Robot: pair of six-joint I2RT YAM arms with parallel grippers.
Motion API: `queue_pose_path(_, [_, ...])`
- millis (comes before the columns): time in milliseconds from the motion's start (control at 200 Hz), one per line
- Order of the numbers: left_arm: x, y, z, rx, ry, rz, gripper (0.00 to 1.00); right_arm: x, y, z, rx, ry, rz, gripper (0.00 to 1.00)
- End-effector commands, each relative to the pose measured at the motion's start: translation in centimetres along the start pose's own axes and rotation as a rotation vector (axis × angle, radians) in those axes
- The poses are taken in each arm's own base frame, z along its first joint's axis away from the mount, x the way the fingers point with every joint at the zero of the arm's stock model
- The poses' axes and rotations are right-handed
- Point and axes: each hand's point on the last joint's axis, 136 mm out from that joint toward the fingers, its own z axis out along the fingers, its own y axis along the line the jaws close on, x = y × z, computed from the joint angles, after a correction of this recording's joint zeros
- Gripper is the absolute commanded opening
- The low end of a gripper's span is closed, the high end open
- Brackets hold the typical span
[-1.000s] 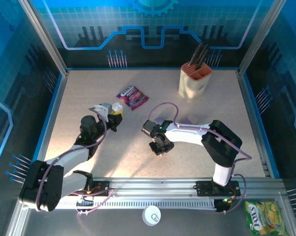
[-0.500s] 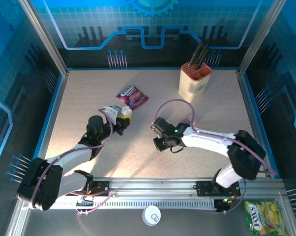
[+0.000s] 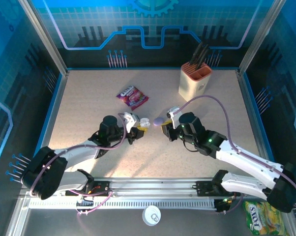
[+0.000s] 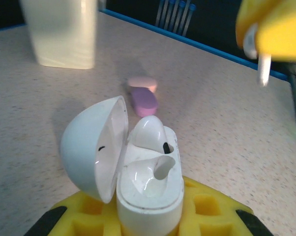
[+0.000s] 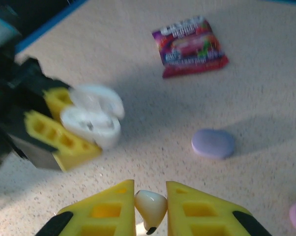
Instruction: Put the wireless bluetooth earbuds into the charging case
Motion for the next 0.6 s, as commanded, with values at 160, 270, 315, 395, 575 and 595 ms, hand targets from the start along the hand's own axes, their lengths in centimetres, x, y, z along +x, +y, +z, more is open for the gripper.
queue_pose_path(160, [-1.1, -3.5, 1.9, 0.171, 0.005, 0.106, 0.18, -4.1, 2.4, -0.7, -0.105, -0.112, -0.089, 0.17])
queue_pose_path(270, [-1.3, -3.8, 2.2, 0.181, 0.002, 0.108, 0.18, -4.3, 3.2, 0.1, -0.127, -0.108, -0.103, 0.17])
queue_pose_path(315, [-1.4, -4.0, 2.3, 0.185, -0.001, 0.111, 0.18, -4.3, 3.5, 0.4, -0.132, -0.104, -0.109, 0.17])
queue_pose_path(395, [-1.4, -4.0, 2.3, 0.185, -0.002, 0.114, 0.18, -4.2, 4.0, 0.9, -0.145, -0.097, -0.118, 0.17])
queue_pose_path(575, [-1.6, -4.1, 2.3, 0.189, -0.011, 0.112, 0.18, -3.4, 4.3, 2.1, -0.154, -0.068, -0.132, 0.18])
queue_pose_path(595, [-1.6, -4.2, 2.3, 0.190, -0.012, 0.111, 0.18, -3.3, 4.3, 2.2, -0.151, -0.065, -0.132, 0.18])
